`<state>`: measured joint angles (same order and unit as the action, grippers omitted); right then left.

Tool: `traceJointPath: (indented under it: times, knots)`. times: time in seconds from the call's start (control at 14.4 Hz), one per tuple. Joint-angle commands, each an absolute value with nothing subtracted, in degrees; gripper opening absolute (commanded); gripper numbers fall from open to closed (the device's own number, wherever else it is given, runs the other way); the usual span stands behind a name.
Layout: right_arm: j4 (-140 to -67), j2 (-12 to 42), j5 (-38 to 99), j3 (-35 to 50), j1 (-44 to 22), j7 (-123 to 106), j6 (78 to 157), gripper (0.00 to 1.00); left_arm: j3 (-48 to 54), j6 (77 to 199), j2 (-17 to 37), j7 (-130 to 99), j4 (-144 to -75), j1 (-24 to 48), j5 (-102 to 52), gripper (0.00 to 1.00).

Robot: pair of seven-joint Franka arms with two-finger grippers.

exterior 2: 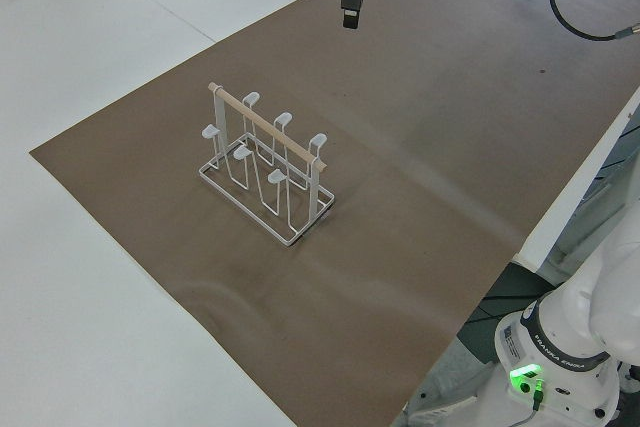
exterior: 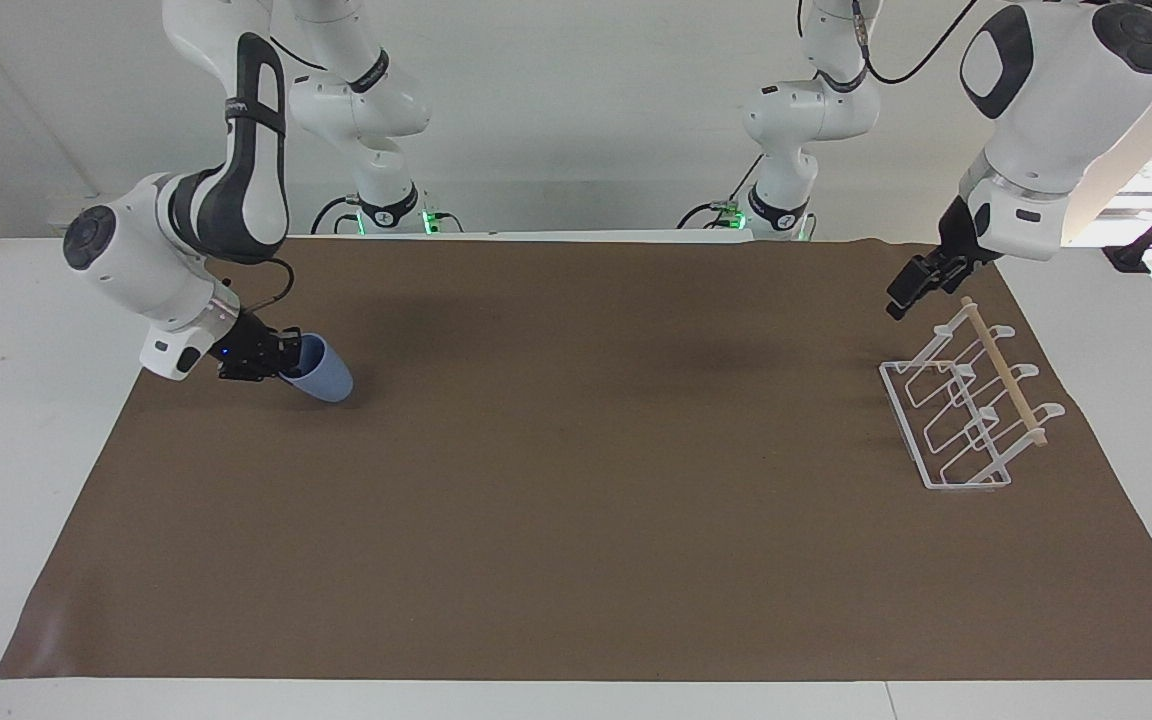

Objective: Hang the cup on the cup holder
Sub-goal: 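Lift the cup with the right gripper while the left gripper approaches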

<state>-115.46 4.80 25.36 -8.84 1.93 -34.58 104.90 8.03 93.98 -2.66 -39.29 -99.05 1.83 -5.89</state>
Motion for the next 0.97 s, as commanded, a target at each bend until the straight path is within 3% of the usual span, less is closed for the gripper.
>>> traceJointPath:
  times: [0.0, 0.35, 0.9]
  knots:
    - [-115.6, 4.0, 42.3, -8.9, 2.1, -34.5, 96.5, 0.0, 7.7, 97.8, -7.3, -54.0, -106.4, 2.9, -13.4, 1.0]
    - [-117.2, 3.0, 67.1, -8.9, -9.5, -17.9, 95.2, 0.0, 8.0, 104.8, -7.7, -84.1, -108.9, 13.6, -18.3, 1.0]
    - [-118.0, 3.1, 84.9, -8.9, -27.4, -10.0, 111.9, 0.0, 8.3, 102.5, -4.1, -108.4, -100.5, 17.5, -32.3, 0.99]
